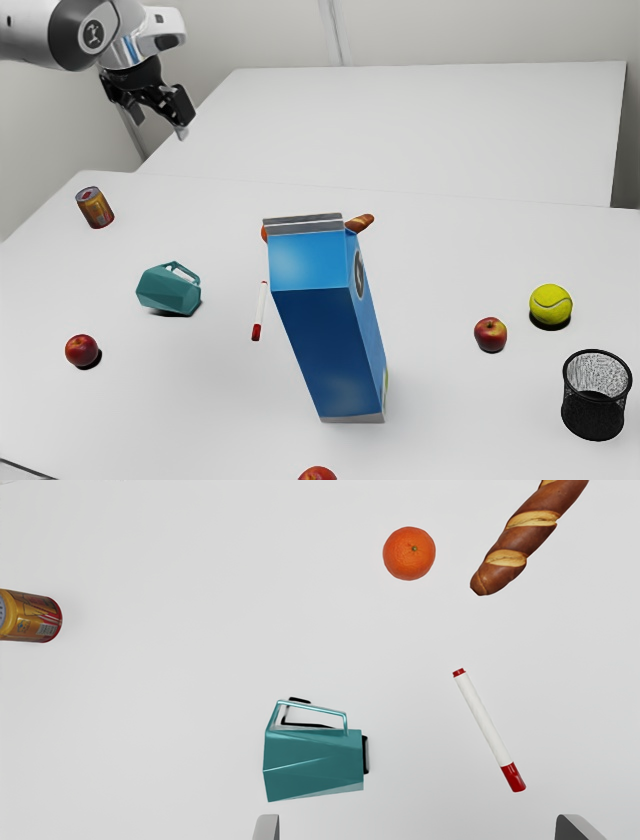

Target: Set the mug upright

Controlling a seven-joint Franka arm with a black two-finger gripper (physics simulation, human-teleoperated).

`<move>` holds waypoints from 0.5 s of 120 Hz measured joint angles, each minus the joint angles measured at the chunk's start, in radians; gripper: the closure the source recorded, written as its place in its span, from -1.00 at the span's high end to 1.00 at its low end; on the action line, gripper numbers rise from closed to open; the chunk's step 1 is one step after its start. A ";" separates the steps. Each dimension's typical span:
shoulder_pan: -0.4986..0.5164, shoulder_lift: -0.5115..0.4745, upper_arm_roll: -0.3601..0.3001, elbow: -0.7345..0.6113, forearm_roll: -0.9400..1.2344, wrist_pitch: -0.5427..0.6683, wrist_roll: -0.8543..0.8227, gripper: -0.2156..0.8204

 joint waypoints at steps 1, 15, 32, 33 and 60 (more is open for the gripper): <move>0.000 0.000 0.000 -0.001 0.000 0.000 0.001 0.58; 0.006 -0.004 0.000 -0.015 0.000 0.003 0.008 0.58; 0.035 -0.002 0.000 -0.022 -0.001 0.008 0.014 0.58; 0.039 0.000 0.000 -0.023 -0.001 0.009 0.015 0.58; 0.178 0.053 0.001 -0.073 -0.095 0.005 0.024 0.58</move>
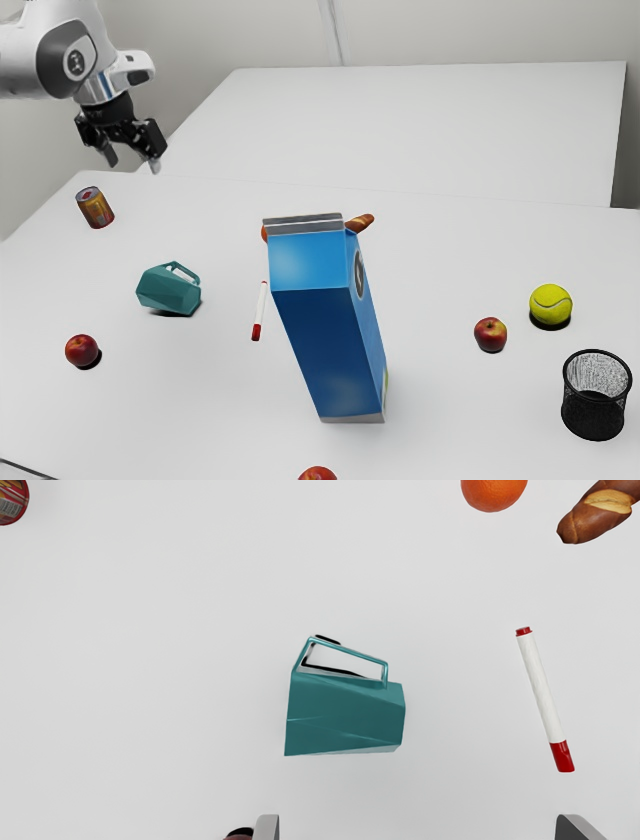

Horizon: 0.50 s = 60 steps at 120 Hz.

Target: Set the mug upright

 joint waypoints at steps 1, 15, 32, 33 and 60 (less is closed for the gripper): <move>0.006 0.002 0.000 -0.001 -0.006 -0.004 0.000 0.58; 0.087 0.031 0.002 -0.018 -0.104 -0.064 0.011 0.58; 0.208 0.089 0.002 -0.039 -0.208 -0.116 0.050 0.58; 0.217 0.093 0.003 -0.040 -0.214 -0.118 0.054 0.58; 0.394 0.231 0.005 -0.030 -0.330 -0.157 0.156 0.58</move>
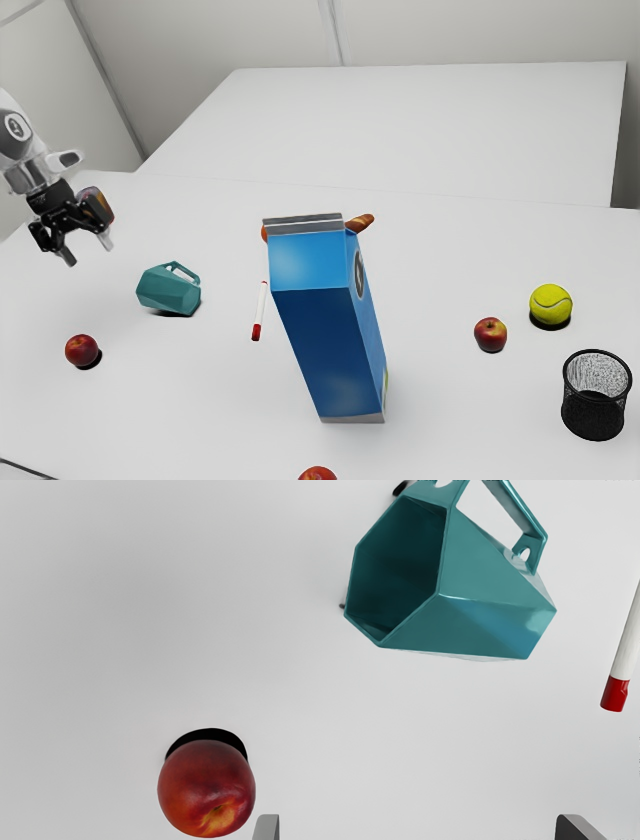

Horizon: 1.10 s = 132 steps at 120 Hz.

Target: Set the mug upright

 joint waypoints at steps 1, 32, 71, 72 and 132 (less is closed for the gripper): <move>0.003 0.007 0.000 0.003 -0.005 0.000 0.004 0.58; 0.034 0.155 0.006 0.084 -0.157 -0.006 0.119 0.58; 0.033 0.277 0.003 0.134 -0.339 0.022 0.210 0.58; 0.033 0.279 0.003 0.134 -0.343 0.023 0.212 0.58; 0.024 0.324 -0.005 0.087 -0.469 0.052 0.248 0.58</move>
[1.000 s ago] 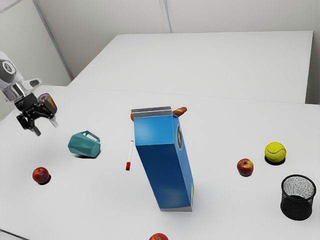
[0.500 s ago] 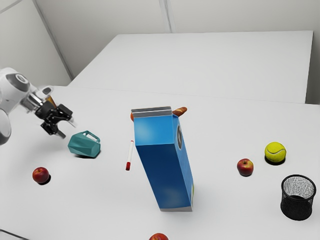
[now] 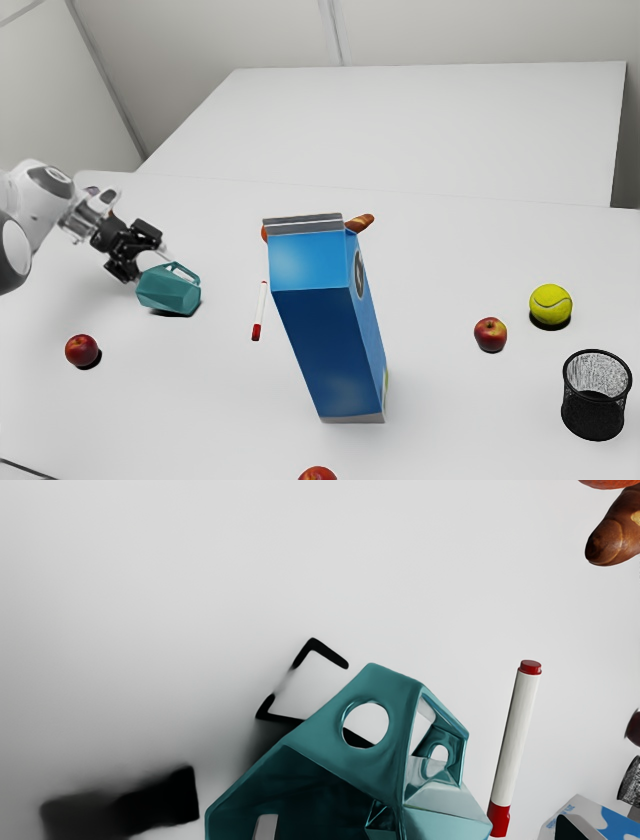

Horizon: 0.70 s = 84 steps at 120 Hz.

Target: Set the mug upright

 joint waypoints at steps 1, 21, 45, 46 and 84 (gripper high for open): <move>0.000 0.000 0.000 -0.001 -0.001 0.000 -0.001 0.58; -0.003 -0.001 -0.001 -0.005 -0.009 -0.001 -0.017 0.16; -0.004 -0.002 -0.001 -0.001 -0.010 0.000 -0.032 -0.58; -0.004 -0.002 -0.001 -0.001 -0.010 0.000 -0.032 -0.60; -0.018 -0.023 -0.052 0.025 0.000 0.003 -0.076 -0.89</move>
